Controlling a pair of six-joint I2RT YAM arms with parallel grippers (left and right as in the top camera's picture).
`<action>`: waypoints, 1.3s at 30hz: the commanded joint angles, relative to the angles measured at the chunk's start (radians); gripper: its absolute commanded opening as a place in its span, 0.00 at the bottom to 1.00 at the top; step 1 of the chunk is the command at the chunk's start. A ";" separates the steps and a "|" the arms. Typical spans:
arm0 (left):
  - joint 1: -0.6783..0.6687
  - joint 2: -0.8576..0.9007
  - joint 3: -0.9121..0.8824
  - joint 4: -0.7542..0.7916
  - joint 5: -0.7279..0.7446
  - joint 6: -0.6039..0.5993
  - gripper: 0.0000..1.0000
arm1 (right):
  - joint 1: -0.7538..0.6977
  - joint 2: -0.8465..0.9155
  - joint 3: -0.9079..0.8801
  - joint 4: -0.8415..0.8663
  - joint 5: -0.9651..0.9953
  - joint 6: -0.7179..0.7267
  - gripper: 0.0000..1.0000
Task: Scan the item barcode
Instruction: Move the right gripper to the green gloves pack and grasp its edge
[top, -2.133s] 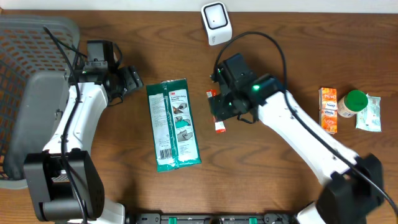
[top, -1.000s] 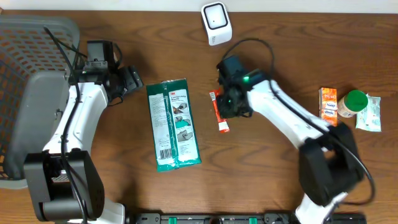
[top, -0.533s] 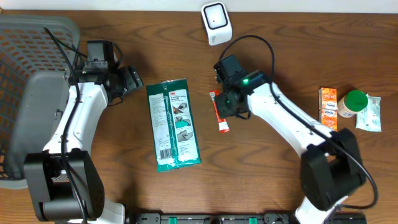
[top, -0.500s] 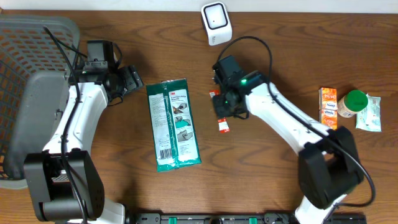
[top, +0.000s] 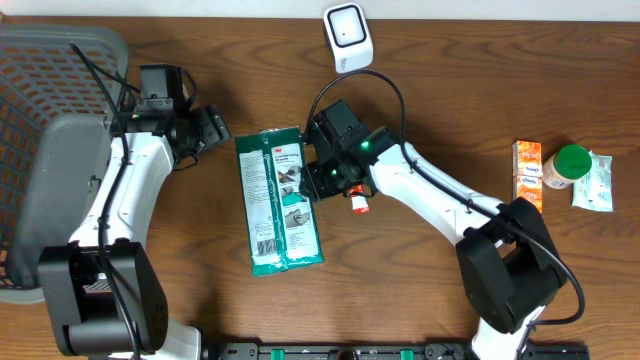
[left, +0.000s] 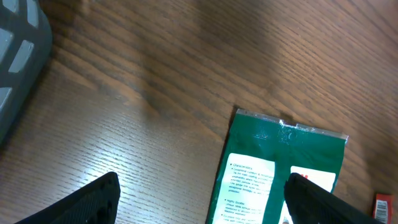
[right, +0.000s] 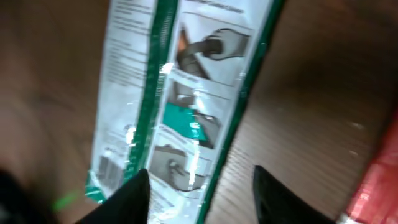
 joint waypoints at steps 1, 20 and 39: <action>0.010 0.001 0.003 -0.009 -0.003 0.002 0.85 | -0.021 0.037 -0.003 0.010 -0.103 -0.023 0.54; -0.029 0.011 -0.277 -0.079 0.154 0.158 0.11 | -0.058 0.135 -0.060 0.072 -0.272 -0.100 0.44; -0.029 0.037 -0.497 0.122 0.251 0.098 0.11 | -0.009 0.135 -0.290 0.579 -0.539 0.072 0.44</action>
